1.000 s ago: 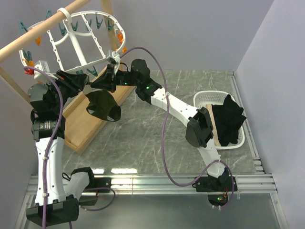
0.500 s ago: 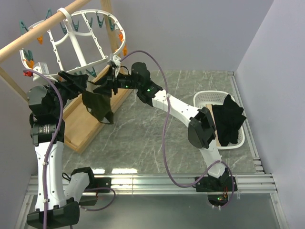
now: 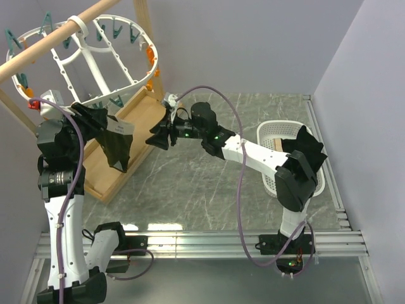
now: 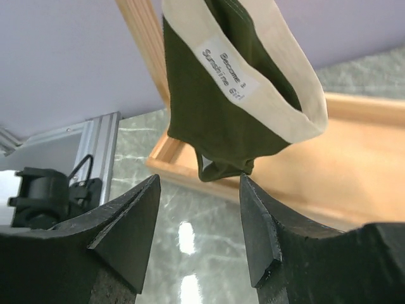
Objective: Clip the underwear to the hanger
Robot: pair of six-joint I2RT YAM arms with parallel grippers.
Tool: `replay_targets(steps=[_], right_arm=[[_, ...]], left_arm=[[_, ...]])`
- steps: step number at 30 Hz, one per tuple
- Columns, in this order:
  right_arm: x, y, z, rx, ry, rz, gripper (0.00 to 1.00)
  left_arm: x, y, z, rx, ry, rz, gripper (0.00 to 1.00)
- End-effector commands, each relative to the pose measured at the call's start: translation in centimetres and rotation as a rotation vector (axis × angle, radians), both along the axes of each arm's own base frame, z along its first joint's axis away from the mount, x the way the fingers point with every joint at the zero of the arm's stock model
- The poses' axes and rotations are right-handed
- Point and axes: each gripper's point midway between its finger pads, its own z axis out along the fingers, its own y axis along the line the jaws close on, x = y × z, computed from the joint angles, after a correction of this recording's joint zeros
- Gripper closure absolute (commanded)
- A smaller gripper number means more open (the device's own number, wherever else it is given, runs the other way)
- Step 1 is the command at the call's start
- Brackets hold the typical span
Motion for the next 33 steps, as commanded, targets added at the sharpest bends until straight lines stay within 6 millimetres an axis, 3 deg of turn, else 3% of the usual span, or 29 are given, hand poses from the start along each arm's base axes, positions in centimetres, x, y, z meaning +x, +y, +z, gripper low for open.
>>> replay_targets(steps=[1, 4, 7, 9, 10, 21, 28, 33], right_arm=[[1.5, -1.9, 1.4, 0.074, 0.065, -0.077, 0.4], [2.6, -2.4, -0.8, 0.089, 0.181, -0.069, 0.4], [3.3, -2.3, -1.6, 0.115, 0.258, -0.03, 0.4], [3.7, -1.8, -0.8, 0.147, 0.268, -0.002, 0.39], [3.9, -1.5, -1.7, 0.143, 0.307, 0.012, 0.39], [6.0, -1.3, -0.9, 0.175, 0.27, -0.009, 0.39], [6.8, -1.6, 0.0, 0.191, 0.245, -0.026, 0.39], [8.1, -2.1, 1.4, 0.207, 0.209, -0.049, 0.39]], left_arm=[[-1.6, 1.3, -0.7, 0.051, 0.048, 0.071, 0.47], [-2.3, 0.6, -0.9, 0.081, 0.044, 0.032, 0.41], [-2.7, -0.8, -1.1, 0.105, 0.045, -0.055, 0.35], [-3.1, -1.8, -0.9, 0.127, 0.029, -0.117, 0.31], [-3.2, -1.9, -0.7, 0.131, 0.023, -0.124, 0.3], [-5.5, -3.3, 2.0, 0.191, -0.051, -0.19, 0.23], [-7.3, -4.6, 1.2, 0.184, -0.041, -0.248, 0.17], [-8.1, -5.1, 1.2, 0.194, -0.051, -0.277, 0.04]])
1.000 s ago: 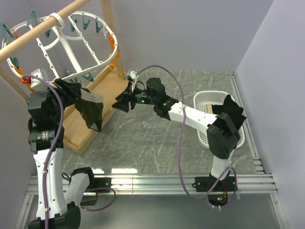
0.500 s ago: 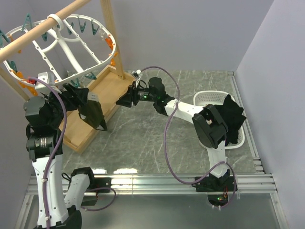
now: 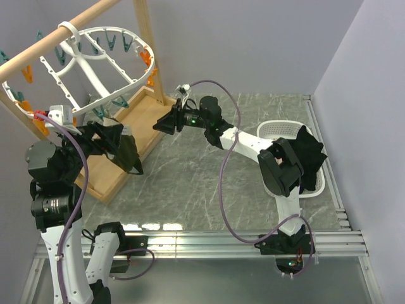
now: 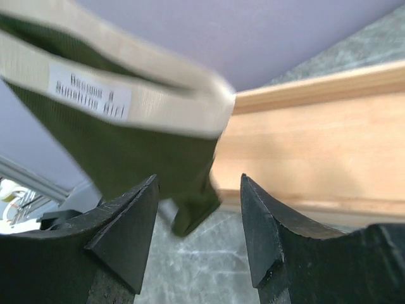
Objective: Clip the underwear to the hanger
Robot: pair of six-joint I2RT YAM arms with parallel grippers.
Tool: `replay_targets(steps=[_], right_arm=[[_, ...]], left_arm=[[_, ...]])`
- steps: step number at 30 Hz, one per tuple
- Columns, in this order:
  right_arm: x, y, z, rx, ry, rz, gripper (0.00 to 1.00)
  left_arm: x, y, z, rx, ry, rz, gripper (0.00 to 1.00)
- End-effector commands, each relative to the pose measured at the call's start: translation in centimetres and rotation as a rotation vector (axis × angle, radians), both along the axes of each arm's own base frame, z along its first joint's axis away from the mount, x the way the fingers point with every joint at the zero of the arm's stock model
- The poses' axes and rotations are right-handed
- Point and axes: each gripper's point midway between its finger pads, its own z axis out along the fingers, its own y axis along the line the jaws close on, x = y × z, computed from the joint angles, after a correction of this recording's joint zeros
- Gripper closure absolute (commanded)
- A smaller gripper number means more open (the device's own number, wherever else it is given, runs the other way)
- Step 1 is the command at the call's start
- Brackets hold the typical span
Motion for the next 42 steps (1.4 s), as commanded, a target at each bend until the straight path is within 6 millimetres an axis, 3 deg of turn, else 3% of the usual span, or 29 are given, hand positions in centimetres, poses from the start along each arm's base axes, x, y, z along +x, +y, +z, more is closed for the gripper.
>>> replay_targets(steps=[1, 11, 16, 20, 23, 28, 35, 42], right_arm=[[1.5, -0.6, 4.7, 0.075, -0.112, -0.03, 0.39], [2.6, -1.7, 5.7, 0.063, -0.154, -0.073, 0.39], [3.1, -1.9, 5.9, 0.049, -0.169, -0.097, 0.39], [3.3, -2.0, 6.1, 0.046, -0.181, -0.107, 0.39], [4.2, -2.2, 6.5, 0.052, -0.203, -0.129, 0.39], [5.4, -2.9, 9.1, 0.086, -0.281, -0.147, 0.39], [4.1, -2.9, 11.9, 0.133, -0.368, -0.083, 0.4], [2.0, -1.5, 13.2, 0.167, -0.448, 0.008, 0.39]], left_arm=[[-1.7, -0.8, -0.4, -0.009, 0.028, -0.033, 0.01], [-2.1, -0.3, 1.8, 0.044, -0.086, 0.001, 0.01], [-1.4, 2.5, 1.1, 0.118, -0.041, 0.137, 0.01], [-2.0, 1.1, 1.5, 0.132, -0.072, 0.064, 0.01], [-2.4, -1.4, 1.2, 0.105, -0.072, -0.087, 0.02], [-1.2, -3.4, 0.4, 0.05, -0.044, -0.224, 0.08], [1.8, -2.5, 1.7, -0.014, -0.074, -0.183, 0.16], [3.5, -2.9, 2.3, -0.103, -0.077, -0.218, 0.22]])
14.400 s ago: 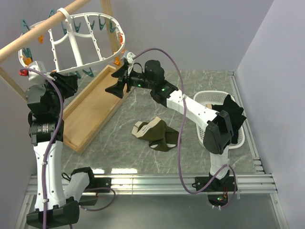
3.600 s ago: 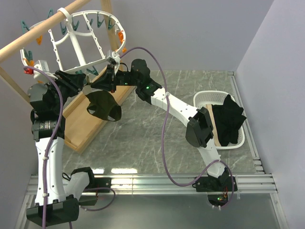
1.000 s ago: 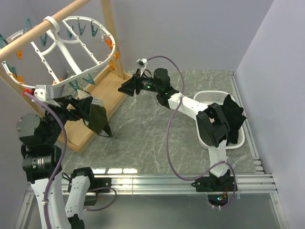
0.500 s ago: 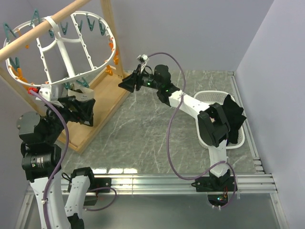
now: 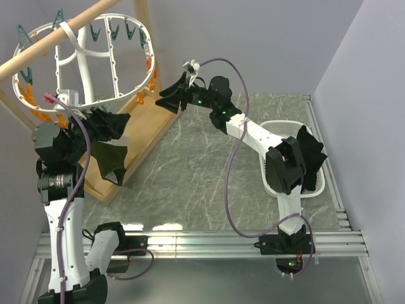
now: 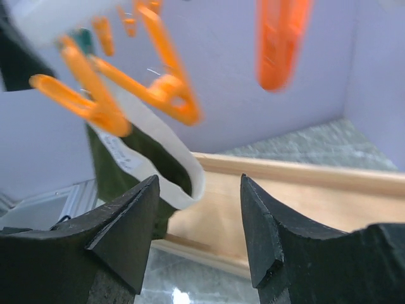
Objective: Clip the underwear to the hanger
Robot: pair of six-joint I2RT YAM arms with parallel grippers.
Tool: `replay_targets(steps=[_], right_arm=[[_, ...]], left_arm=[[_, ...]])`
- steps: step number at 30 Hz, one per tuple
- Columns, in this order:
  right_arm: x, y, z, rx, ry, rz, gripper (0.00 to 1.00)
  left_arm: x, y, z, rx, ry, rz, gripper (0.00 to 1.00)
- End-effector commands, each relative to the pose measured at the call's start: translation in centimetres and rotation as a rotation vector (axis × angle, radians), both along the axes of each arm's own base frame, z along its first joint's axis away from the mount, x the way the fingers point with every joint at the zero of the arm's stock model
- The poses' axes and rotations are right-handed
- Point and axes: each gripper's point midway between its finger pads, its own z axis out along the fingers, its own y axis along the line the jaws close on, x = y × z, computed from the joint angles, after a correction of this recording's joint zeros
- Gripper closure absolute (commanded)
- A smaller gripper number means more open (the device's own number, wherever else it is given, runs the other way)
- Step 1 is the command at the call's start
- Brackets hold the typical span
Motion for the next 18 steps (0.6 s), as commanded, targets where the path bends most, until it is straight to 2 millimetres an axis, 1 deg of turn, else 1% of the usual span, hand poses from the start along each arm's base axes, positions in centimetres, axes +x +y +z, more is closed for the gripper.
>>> replay_targets(steps=[1, 4, 5, 8, 9, 11, 18], right_arm=[[-2.4, 1.0, 4.8, 0.075, -0.166, 0.073, 0.39], [-3.0, 1.5, 5.4, 0.083, -0.202, 0.082, 0.39], [-3.5, 2.0, 5.5, 0.083, -0.214, 0.096, 0.39], [-4.3, 2.9, 5.5, 0.084, -0.24, 0.117, 0.39], [-4.6, 3.1, 5.8, 0.088, -0.249, 0.124, 0.39], [-5.0, 3.7, 5.6, 0.087, -0.265, 0.133, 0.39], [-5.6, 4.6, 6.3, 0.107, -0.288, 0.145, 0.41]], left_arm=[[0.1, -0.7, 2.4, -0.042, -0.086, -0.04, 0.22], [0.3, -0.8, 2.4, -0.048, -0.093, -0.048, 0.23], [0.4, -0.8, 2.4, -0.05, -0.094, -0.046, 0.24], [0.5, -0.8, 2.5, -0.06, -0.097, -0.04, 0.28], [0.5, -0.8, 2.5, -0.062, -0.098, -0.041, 0.29], [0.6, -0.9, 2.5, -0.068, -0.096, -0.045, 0.3], [0.7, -1.1, 2.4, -0.073, -0.088, -0.053, 0.32]])
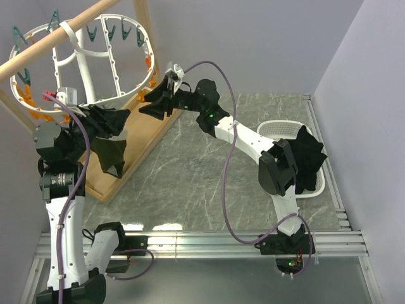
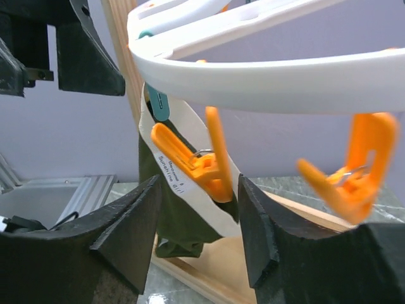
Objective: Clip the underwear to the hanger
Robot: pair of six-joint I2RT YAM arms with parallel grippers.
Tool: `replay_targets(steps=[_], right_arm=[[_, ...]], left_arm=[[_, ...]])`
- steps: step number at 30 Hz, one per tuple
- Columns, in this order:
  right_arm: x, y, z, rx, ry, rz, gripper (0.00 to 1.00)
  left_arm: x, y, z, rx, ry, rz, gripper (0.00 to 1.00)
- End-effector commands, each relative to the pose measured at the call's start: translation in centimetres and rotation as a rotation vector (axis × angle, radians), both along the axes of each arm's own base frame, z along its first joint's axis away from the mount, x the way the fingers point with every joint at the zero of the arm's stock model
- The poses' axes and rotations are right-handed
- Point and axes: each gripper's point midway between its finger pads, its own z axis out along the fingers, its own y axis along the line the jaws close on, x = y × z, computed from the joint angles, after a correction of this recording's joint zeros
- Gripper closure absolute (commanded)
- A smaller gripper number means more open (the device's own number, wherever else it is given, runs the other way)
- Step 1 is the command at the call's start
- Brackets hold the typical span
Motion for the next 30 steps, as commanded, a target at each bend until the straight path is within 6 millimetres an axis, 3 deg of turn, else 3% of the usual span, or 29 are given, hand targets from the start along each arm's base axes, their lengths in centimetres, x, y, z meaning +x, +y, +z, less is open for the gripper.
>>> replay_targets(steps=[1, 9, 14, 15, 18, 23, 30], right_arm=[[-0.8, 0.1, 3.4, 0.07, -0.105, 0.004, 0.43], [-1.3, 0.4, 4.3, 0.088, -0.11, -0.015, 0.55], [-1.0, 0.8, 4.5, 0.077, -0.125, -0.072, 0.72], [-0.8, 0.8, 4.5, 0.072, -0.127, -0.09, 0.81], [-0.9, 0.9, 4.4, 0.058, -0.14, -0.146, 0.89], [-1.0, 0.8, 4.1, 0.032, -0.16, -0.23, 0.95], [-1.6, 1.1, 4.2, 0.013, -0.154, -0.281, 1.0]], left_arm=[[-0.1, -0.4, 1.1, -0.012, -0.044, -0.017, 0.33], [0.2, -1.2, 0.9, -0.021, -0.031, -0.022, 0.35], [0.6, -1.3, 1.1, -0.036, -0.03, -0.007, 0.39], [0.7, -1.4, 1.3, -0.038, -0.032, -0.004, 0.4], [0.8, -1.7, 1.5, -0.047, -0.036, -0.003, 0.43], [0.8, -2.4, 1.4, -0.045, -0.036, -0.007, 0.47], [1.8, -1.7, 1.3, -0.031, -0.039, 0.066, 0.55]])
